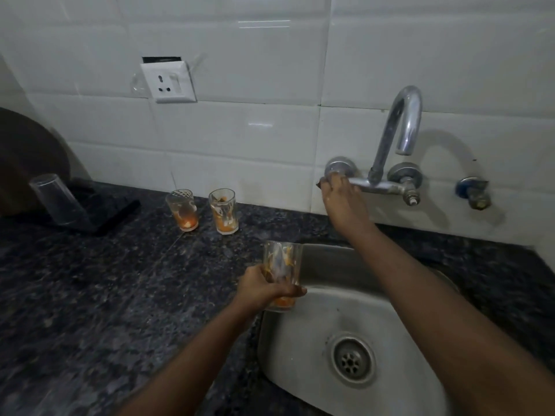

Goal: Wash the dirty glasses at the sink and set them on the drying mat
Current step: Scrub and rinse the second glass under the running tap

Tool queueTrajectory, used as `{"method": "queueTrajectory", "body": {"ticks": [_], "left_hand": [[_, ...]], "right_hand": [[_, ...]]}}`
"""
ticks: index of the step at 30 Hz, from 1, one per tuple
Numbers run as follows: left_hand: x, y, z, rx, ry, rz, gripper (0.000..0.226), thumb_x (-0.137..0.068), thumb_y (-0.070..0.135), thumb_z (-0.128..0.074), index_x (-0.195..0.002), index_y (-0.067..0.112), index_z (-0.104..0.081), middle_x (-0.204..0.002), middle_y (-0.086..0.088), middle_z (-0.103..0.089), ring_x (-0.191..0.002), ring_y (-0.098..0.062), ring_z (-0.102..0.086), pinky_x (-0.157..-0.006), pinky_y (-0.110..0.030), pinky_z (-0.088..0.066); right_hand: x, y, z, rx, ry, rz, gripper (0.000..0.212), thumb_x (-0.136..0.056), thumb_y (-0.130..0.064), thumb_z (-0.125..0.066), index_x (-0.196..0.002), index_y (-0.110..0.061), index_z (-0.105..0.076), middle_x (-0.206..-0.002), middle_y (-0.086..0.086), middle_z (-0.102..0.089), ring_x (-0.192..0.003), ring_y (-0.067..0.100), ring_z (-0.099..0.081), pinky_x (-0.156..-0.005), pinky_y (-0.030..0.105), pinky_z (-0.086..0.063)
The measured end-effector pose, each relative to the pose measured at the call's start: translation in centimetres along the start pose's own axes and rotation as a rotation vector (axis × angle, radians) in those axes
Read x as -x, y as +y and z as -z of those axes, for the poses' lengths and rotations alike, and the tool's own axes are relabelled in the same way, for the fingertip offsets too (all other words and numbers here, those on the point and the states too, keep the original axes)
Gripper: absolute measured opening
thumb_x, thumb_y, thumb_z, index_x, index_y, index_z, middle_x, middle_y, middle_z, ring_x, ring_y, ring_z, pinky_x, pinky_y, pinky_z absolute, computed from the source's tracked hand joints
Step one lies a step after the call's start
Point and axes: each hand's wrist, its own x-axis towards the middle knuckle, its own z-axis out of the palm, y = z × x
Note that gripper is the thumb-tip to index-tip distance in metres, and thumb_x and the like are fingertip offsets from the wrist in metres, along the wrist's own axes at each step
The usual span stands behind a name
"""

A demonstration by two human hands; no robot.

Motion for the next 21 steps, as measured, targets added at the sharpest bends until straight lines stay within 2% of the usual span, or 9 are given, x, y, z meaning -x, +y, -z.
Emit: {"method": "queueTrajectory", "body": {"ticks": [3,5,6,8,11,13,15,18,21], "left_hand": [[-0.5,-0.9,-1.3,0.016,-0.066,0.056,0.048,-0.052,0.011,-0.089,-0.095,0.002,-0.068,-0.091,-0.014,-0.074,-0.081,-0.027,-0.071,-0.074,-0.040,-0.059],[-0.7,-1.6,-2.8,0.035,-0.110,0.095,0.049,-0.054,0.017,-0.089,-0.095,0.002,-0.068,-0.083,-0.010,-0.073,-0.069,-0.019,-0.069,-0.062,-0.034,-0.058],[-0.7,-1.9,-3.6,0.068,-0.132,0.127,0.047,-0.054,0.024,-0.089,-0.094,0.006,-0.069,-0.078,-0.006,-0.073,-0.065,-0.015,-0.069,-0.059,-0.033,-0.058],[-0.5,-2.2,-5.5,0.115,-0.170,0.231,0.049,-0.052,0.050,-0.082,-0.087,0.018,-0.069,-0.070,0.003,-0.075,-0.062,-0.012,-0.071,-0.053,-0.029,-0.058],[-0.6,-2.7,-8.3,0.188,-0.235,0.425,0.054,-0.066,0.075,-0.055,-0.084,0.025,-0.063,-0.080,-0.002,-0.071,-0.074,-0.020,-0.069,-0.055,-0.029,-0.055],[-0.9,-3.2,-9.9,0.304,-0.297,0.487,0.058,-0.077,0.077,-0.037,-0.084,0.026,-0.064,-0.084,-0.005,-0.071,-0.080,-0.023,-0.068,-0.063,-0.034,-0.055],[-1.0,-3.6,-11.2,0.377,-0.325,0.496,0.064,-0.085,0.072,-0.026,-0.086,0.022,-0.066,-0.080,-0.006,-0.072,-0.074,-0.024,-0.069,-0.062,-0.035,-0.055],[-1.4,-3.7,-12.7,0.368,-0.307,0.467,0.061,-0.096,0.055,-0.018,-0.104,0.013,-0.062,-0.086,-0.010,-0.069,-0.080,-0.027,-0.065,-0.072,-0.041,-0.052],[-1.8,-3.5,-13.2,0.435,-0.353,0.444,0.054,-0.099,0.046,-0.020,-0.104,0.012,-0.062,-0.083,-0.011,-0.071,-0.079,-0.027,-0.066,-0.067,-0.038,-0.052]], "right_hand": [[3.0,1.4,-0.1,-0.317,-0.011,-0.191,0.042,-0.088,0.001,-0.052,-0.130,0.000,-0.045,-0.131,0.021,-0.046,-0.111,0.031,-0.051,-0.091,0.039,-0.045],[6.5,2.8,-0.4,-0.768,-0.047,-0.507,0.016,-0.091,-0.004,-0.053,-0.104,-0.002,-0.061,-0.104,0.020,-0.061,-0.086,0.024,-0.057,-0.073,0.033,-0.046],[8.3,3.3,-0.5,-1.016,-0.095,-0.681,0.015,-0.093,-0.009,-0.051,-0.090,-0.004,-0.064,-0.087,0.018,-0.064,-0.072,0.020,-0.056,-0.062,0.030,-0.046],[11.7,4.0,-1.0,-1.318,-0.260,-0.920,0.029,-0.097,-0.014,-0.045,-0.075,-0.008,-0.062,-0.064,0.008,-0.058,-0.053,0.014,-0.050,-0.045,0.022,-0.040],[14.9,4.6,-1.6,-1.493,-0.353,-1.018,0.036,-0.100,-0.017,-0.040,-0.071,-0.007,-0.061,-0.054,0.001,-0.053,-0.044,0.007,-0.045,-0.040,0.015,-0.033],[16.1,4.7,-1.8,-1.510,-0.364,-1.025,0.030,-0.098,-0.020,-0.044,-0.077,-0.008,-0.061,-0.061,0.003,-0.054,-0.051,0.009,-0.047,-0.046,0.017,-0.036],[17.0,4.5,-2.0,-1.421,-0.404,-1.035,0.020,-0.094,-0.028,-0.053,-0.095,-0.010,-0.060,-0.078,0.005,-0.059,-0.067,0.012,-0.052,-0.058,0.022,-0.042],[18.4,3.6,-2.9,-1.364,-0.494,-1.041,0.042,-0.086,-0.043,-0.060,-0.118,-0.018,-0.053,-0.111,0.005,-0.062,-0.100,0.018,-0.058,-0.077,0.032,-0.048],[19.5,2.5,-3.5,-1.497,-0.521,-0.988,0.052,-0.081,-0.049,-0.063,-0.123,-0.022,-0.050,-0.119,0.003,-0.063,-0.106,0.020,-0.062,-0.078,0.035,-0.054]]}}
